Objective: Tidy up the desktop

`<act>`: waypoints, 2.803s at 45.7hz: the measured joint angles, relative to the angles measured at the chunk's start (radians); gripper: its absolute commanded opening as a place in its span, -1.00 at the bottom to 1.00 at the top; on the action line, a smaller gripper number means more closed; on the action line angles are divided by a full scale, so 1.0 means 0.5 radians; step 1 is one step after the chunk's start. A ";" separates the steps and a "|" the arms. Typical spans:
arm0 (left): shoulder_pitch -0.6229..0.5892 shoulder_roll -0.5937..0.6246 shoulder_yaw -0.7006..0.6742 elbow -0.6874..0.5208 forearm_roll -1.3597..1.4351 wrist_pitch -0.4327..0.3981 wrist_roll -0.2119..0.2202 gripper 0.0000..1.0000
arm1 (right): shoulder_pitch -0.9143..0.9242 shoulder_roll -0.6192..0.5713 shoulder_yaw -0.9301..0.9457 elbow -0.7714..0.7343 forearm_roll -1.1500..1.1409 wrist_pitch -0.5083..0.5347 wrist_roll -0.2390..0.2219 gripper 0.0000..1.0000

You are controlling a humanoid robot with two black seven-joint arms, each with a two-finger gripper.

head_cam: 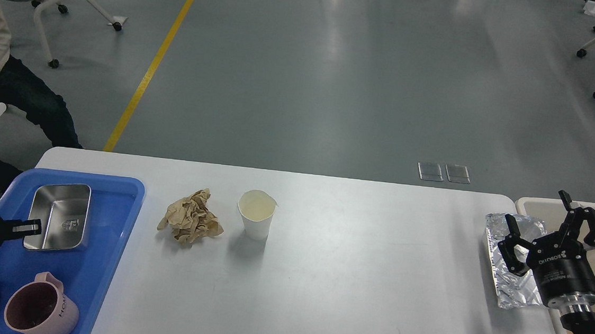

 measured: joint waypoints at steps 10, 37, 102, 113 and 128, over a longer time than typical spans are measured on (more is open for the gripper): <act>0.040 -0.111 0.008 0.085 -0.038 0.018 0.015 -0.91 | 0.000 0.005 0.000 -0.003 0.000 0.000 0.000 1.00; 0.072 -0.174 -0.010 0.117 -0.096 0.044 0.016 0.80 | -0.006 0.003 0.000 -0.003 0.000 0.000 0.002 1.00; 0.026 0.866 -1.009 -1.519 -1.408 0.365 0.007 0.90 | -0.013 0.003 -0.001 0.000 0.000 0.000 -0.001 1.00; 0.100 0.646 -1.017 -1.579 -1.914 0.501 -0.184 0.90 | -0.021 0.003 0.000 0.000 0.000 0.000 -0.001 1.00; 0.217 0.257 -1.357 -1.353 -2.103 0.547 -0.184 0.90 | -0.014 -0.003 0.000 0.003 0.000 0.000 -0.010 1.00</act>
